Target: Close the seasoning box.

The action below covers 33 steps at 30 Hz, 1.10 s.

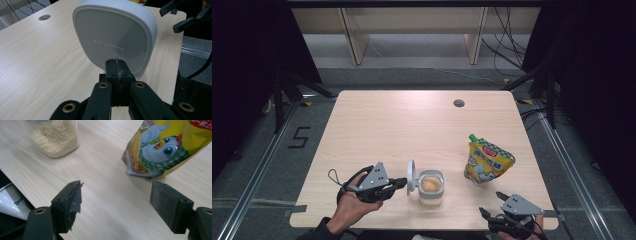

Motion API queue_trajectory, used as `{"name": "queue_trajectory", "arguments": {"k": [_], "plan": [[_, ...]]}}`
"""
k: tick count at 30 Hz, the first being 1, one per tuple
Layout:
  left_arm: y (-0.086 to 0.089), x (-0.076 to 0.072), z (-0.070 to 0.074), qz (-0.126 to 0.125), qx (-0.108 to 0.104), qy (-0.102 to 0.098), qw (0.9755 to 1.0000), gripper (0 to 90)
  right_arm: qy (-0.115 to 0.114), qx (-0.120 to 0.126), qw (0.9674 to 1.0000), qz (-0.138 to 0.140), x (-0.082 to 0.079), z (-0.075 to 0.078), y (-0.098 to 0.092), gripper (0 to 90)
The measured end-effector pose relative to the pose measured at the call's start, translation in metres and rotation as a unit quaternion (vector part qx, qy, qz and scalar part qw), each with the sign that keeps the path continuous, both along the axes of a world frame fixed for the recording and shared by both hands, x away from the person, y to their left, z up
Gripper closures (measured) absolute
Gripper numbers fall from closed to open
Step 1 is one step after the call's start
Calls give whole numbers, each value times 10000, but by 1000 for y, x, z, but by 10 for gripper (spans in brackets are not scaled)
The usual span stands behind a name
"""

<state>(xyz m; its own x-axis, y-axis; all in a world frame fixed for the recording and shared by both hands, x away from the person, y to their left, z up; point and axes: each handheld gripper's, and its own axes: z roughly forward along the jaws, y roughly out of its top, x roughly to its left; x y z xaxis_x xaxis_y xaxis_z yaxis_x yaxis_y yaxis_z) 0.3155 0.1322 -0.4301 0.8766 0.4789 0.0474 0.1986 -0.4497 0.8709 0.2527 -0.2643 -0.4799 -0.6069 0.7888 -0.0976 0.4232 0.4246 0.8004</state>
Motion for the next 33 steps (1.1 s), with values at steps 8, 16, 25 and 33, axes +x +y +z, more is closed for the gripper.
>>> {"name": "queue_trajectory", "arguments": {"k": [8,16,25,33], "plan": [[-6,3,1,-27,-7,-21,10000,889,71,11,10000,-37,-1,0,1,263],[-18,5,5,-128,-52,-56,9999,888,-11,-38,10000,34,0,0,0,264],[-17,5,10,-168,-120,-61,9998,879,30,-25,10000,43,0,-1,0,264],[-4,3,4,-120,-396,268,9988,790,43,-31,10000,54,1,-2,0,263]]}}
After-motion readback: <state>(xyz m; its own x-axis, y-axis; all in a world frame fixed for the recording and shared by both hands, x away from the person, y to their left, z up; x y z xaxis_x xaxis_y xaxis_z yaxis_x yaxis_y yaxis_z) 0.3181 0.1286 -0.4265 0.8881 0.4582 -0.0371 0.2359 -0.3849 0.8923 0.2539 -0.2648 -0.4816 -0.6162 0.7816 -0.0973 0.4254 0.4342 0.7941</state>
